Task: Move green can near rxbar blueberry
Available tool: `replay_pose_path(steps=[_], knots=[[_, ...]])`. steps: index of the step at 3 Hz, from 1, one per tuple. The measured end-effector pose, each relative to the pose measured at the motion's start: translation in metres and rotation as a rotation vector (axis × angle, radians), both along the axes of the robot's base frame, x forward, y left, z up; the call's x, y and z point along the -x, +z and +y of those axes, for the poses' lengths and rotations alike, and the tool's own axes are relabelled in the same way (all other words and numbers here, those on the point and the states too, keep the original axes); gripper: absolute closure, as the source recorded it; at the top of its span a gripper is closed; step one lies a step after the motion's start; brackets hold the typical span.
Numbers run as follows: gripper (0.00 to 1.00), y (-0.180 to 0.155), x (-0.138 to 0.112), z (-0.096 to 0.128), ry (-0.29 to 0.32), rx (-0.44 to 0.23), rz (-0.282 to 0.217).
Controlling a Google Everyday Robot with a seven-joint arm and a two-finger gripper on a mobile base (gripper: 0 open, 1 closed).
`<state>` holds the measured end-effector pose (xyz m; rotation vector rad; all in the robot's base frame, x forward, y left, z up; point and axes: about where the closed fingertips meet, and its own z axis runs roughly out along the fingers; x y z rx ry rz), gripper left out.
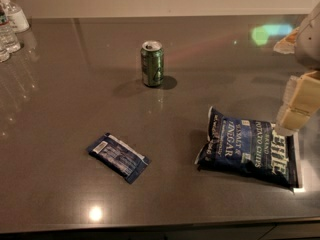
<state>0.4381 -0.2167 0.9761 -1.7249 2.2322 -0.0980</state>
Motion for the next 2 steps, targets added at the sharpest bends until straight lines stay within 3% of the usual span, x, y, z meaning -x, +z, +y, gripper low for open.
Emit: replay_pose_path(steps=[2], knots=[[0.0, -0.0007, -0.0056, 0.0004, -0.001, -0.009, 0.009]])
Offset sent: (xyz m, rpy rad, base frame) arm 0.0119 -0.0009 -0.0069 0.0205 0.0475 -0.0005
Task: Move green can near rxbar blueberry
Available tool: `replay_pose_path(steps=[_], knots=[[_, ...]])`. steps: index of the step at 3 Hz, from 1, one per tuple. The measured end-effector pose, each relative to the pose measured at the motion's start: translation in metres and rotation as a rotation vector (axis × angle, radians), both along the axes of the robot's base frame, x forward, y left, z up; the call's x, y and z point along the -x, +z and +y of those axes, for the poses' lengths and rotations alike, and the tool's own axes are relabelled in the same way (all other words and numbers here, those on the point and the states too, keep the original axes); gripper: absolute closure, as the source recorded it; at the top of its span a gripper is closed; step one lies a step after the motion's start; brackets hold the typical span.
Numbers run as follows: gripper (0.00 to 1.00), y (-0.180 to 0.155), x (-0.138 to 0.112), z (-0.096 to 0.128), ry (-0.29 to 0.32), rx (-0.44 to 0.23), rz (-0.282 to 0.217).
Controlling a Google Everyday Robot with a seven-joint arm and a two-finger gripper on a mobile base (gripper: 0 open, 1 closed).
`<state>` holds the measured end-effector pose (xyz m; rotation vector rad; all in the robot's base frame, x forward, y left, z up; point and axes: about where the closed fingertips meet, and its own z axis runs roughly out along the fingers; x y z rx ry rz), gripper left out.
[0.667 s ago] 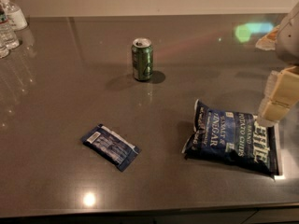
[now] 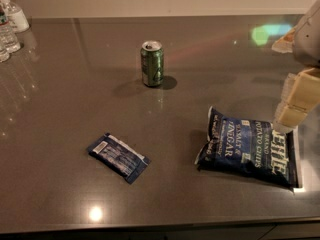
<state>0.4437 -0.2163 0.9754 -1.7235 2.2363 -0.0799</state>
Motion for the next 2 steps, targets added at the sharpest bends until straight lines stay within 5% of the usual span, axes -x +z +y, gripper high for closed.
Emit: replay_pose_path(steps=[2], knots=[[0.0, -0.019, -0.045, 0.012, -0.008, -0.113, 0.004]])
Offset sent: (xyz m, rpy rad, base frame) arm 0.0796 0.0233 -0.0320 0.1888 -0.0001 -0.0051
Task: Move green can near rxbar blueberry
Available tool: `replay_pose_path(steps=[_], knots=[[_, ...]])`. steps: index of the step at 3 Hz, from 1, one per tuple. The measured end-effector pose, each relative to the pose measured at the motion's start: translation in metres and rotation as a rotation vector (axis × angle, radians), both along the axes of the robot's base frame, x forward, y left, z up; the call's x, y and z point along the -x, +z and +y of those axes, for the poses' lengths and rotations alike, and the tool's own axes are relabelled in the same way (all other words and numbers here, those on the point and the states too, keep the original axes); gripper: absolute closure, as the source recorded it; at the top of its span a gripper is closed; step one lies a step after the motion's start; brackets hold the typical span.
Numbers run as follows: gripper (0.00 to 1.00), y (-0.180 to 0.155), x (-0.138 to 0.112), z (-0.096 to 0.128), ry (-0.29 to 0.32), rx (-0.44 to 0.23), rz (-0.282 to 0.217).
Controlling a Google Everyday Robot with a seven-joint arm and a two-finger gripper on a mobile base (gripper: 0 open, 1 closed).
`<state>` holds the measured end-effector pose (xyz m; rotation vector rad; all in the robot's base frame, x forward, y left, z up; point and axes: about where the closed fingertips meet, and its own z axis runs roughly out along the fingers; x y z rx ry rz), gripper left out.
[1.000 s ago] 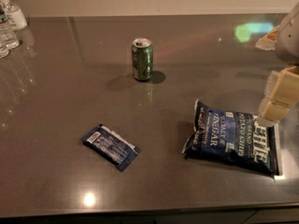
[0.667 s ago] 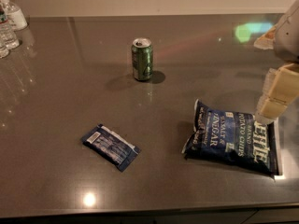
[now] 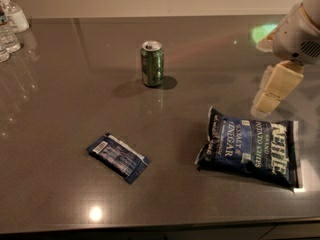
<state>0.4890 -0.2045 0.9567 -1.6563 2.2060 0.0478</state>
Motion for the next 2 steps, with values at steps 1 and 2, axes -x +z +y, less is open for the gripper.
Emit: replay_pose_path(steps=[1, 2], knots=[[0.0, -0.007, -0.026, 0.017, 0.012, -0.051, -0.019], [0.0, -0.015, -0.049, 0.041, 0.035, -0.106, -0.036]])
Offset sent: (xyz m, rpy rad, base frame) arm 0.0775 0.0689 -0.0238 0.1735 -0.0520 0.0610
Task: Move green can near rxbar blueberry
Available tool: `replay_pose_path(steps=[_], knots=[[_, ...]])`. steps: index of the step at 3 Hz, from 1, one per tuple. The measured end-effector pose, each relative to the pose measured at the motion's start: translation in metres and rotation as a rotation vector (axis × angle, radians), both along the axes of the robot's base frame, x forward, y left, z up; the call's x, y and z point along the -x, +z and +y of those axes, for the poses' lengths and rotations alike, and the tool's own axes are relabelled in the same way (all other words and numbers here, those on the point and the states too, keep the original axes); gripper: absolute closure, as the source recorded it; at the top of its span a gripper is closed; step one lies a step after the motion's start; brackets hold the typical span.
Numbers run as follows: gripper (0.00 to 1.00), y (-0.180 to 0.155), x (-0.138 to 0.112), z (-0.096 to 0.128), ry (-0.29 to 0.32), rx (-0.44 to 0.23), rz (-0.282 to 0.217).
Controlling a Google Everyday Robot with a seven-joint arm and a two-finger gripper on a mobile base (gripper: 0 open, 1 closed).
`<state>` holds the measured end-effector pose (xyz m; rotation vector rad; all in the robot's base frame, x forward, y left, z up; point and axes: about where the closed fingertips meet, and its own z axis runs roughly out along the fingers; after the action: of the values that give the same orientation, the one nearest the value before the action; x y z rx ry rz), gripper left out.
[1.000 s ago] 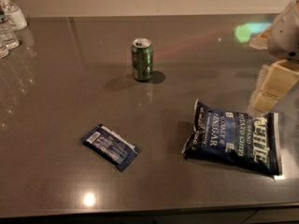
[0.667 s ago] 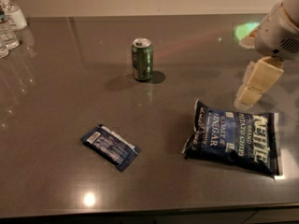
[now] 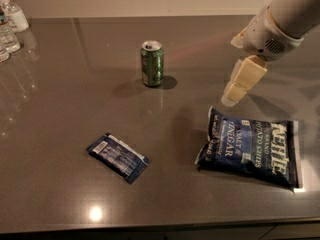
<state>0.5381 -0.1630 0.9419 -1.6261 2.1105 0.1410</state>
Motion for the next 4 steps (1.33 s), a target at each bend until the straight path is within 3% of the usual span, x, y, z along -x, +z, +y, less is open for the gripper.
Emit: replay_pose_path(steps=[2, 4], knots=[[0.0, -0.014, -0.044, 0.042, 0.024, -0.086, -0.023], [0.0, -0.034, -0.086, 0.071, 0.001, -0.142, 0.01]])
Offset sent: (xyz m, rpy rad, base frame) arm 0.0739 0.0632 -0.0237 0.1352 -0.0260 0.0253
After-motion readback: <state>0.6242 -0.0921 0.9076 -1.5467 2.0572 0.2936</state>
